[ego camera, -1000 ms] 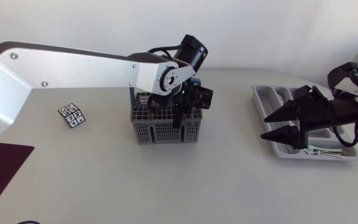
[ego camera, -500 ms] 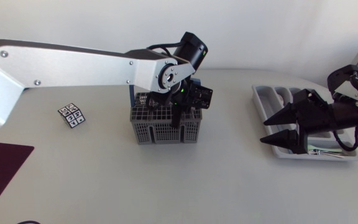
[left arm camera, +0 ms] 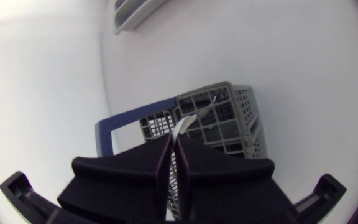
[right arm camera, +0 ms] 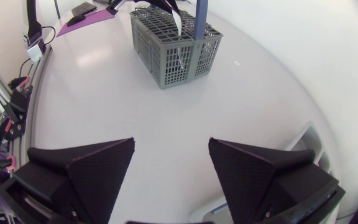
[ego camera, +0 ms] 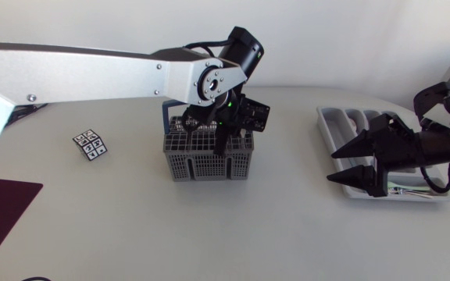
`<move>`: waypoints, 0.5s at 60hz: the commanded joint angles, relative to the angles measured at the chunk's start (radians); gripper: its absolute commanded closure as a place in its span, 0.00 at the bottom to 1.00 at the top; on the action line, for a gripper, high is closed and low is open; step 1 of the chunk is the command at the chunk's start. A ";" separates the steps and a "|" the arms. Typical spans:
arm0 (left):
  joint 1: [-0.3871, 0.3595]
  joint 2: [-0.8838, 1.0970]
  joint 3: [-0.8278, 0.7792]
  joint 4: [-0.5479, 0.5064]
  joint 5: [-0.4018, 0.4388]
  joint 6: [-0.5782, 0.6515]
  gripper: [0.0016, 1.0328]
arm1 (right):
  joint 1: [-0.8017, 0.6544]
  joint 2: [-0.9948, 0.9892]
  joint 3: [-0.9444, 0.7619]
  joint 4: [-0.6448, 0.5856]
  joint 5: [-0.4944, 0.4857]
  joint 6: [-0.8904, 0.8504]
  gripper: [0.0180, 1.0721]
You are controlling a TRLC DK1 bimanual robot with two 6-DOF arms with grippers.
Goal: Transfer all utensils from the basket to the drawer tray.
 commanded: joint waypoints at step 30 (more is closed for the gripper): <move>-0.035 -0.173 0.003 -0.017 -0.059 0.040 0.97 | 0.038 -0.121 -0.058 -0.012 0.011 0.059 0.17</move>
